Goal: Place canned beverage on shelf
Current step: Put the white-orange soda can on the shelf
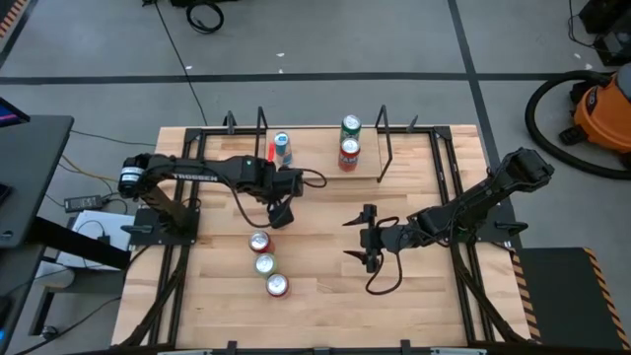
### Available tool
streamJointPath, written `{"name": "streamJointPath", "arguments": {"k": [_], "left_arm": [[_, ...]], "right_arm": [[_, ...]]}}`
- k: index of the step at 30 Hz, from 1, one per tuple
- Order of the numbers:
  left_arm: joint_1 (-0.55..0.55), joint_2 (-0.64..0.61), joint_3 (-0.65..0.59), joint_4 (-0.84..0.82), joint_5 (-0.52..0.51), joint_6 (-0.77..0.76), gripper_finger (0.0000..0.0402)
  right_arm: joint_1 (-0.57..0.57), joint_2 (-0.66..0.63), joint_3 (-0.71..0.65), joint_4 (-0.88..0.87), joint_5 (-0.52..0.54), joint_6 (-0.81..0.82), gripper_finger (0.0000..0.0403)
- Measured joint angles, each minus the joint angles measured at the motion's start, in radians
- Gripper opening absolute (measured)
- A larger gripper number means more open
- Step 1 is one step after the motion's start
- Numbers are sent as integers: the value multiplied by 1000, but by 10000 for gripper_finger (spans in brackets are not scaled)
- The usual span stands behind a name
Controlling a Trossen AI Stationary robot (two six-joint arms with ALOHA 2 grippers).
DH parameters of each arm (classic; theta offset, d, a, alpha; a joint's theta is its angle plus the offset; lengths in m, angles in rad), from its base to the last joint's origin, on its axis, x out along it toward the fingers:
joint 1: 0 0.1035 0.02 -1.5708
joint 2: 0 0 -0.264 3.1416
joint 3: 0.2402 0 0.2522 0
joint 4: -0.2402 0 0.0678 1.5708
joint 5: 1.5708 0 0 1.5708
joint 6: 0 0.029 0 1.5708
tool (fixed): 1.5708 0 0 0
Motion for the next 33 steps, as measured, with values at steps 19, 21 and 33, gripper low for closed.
{"name": "streamJointPath", "arguments": {"k": [19, 21, 33], "left_arm": [[-5, -39, -103, 66, 54, -31, 316], [-4, -39, -103, 67, 53, 4, 316], [-26, -34, -103, 62, 54, 385, 316]], "right_arm": [[1, 0, 0, 22, -3, -8, 362], [1, 0, 0, 23, -3, -9, 362], [1, 0, 0, 20, -4, -17, 362]]}}
